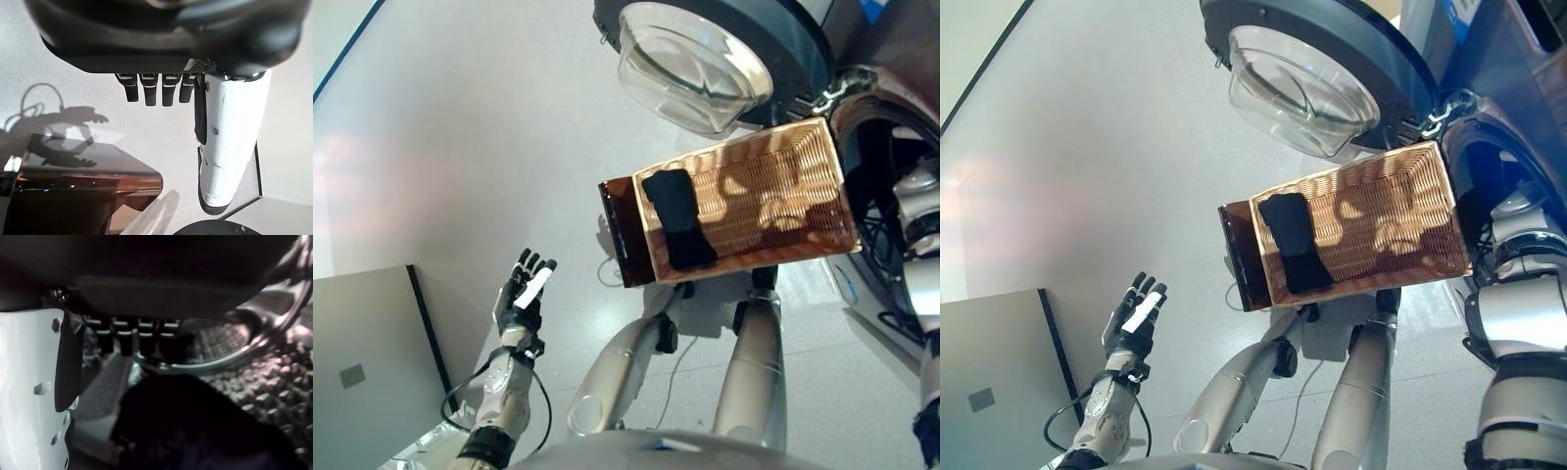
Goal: Pick up the clothes and place them into the washing machine
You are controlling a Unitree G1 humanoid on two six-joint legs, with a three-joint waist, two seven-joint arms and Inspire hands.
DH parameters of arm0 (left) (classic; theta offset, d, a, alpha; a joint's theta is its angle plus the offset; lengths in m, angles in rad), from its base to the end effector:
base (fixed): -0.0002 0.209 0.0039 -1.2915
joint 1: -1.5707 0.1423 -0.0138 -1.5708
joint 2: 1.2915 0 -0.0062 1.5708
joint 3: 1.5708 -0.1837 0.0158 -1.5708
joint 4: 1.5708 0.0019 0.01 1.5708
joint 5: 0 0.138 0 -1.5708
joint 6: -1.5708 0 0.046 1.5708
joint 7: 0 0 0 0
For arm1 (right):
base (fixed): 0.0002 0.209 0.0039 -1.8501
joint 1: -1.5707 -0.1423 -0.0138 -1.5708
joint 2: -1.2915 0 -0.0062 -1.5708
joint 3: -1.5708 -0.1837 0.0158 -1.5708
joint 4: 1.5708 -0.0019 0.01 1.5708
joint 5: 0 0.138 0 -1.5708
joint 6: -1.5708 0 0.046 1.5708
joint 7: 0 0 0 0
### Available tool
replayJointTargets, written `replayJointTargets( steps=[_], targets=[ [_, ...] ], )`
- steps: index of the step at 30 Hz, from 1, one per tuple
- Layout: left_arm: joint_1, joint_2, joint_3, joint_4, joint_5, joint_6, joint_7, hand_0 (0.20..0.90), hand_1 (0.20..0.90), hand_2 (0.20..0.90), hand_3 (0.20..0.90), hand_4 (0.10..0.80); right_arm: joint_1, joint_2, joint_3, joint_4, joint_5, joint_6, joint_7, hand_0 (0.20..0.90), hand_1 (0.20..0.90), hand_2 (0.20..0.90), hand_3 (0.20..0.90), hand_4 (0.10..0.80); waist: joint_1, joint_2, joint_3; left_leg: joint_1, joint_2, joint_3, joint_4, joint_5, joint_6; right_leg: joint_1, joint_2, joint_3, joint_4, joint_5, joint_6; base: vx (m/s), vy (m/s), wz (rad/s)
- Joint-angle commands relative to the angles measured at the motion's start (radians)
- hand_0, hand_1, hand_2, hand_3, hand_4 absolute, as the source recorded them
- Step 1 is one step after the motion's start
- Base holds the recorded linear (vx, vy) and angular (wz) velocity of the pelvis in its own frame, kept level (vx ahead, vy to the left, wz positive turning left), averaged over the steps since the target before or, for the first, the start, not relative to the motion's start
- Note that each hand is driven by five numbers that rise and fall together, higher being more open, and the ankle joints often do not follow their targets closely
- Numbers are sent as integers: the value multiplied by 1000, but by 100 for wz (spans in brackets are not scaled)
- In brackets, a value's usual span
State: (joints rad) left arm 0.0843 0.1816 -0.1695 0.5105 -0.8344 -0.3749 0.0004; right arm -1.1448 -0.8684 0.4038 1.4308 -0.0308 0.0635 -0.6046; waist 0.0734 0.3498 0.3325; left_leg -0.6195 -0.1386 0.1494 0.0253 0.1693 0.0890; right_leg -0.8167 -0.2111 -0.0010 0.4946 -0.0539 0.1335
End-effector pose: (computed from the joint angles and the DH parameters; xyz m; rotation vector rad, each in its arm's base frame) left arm 0.1536 0.1844 -0.0462 -0.5515 0.2425 0.2565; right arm 0.3077 -0.3603 0.1999 -0.9479 0.1398 -1.0921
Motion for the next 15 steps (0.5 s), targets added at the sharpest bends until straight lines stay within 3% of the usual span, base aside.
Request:
replayJointTargets(
  steps=[1, 7, 10, 14, 15],
  targets=[
    [1, 31, 50, -2, 0, -57, 9, 900, 900, 900, 900, 800, -290, -211, 181, -65, -48, -45, -27, 900, 900, 900, 900, 800, 58, -32, -113, -38, 65, -49, 104, -86, -111, 93, 69, -66, -174, 40, -99, 0, 0, 0],
    [-11, 27, 64, 11, -7, -66, 17, 900, 900, 900, 900, 800, -277, -184, 155, -73, -28, -56, -25, 900, 900, 900, 900, 800, 58, -38, -115, -44, 65, -47, 106, -90, -109, 83, 69, -62, -168, 40, -101, 4, 11, 0],
    [-20, 17, 61, 25, -18, -72, 19, 900, 900, 900, 900, 800, -203, -138, -13, -92, 326, -216, 39, 900, 900, 900, 900, 800, 51, -44, -108, -42, 69, -47, 112, -97, -109, 83, 69, -61, -165, 36, -103, 2, -1, 1],
    [-16, 25, 50, 23, -18, -70, 8, 900, 900, 900, 900, 800, -93, -106, -139, -72, 562, -308, 119, 900, 900, 900, 900, 800, 48, -54, -102, -37, 69, -46, 116, -103, -109, 90, 67, -61, -164, 30, -103, 12, 3, 6],
    [-17, 12, 50, 28, -24, -71, 6, 900, 900, 900, 900, 800, -40, -55, -212, -47, 677, -346, 133, 900, 900, 900, 900, 800, 46, -47, -99, -35, 70, -45, 117, -106, -108, 91, 68, -60, -163, 28, -103, 20, 11, 6]
  ],
)
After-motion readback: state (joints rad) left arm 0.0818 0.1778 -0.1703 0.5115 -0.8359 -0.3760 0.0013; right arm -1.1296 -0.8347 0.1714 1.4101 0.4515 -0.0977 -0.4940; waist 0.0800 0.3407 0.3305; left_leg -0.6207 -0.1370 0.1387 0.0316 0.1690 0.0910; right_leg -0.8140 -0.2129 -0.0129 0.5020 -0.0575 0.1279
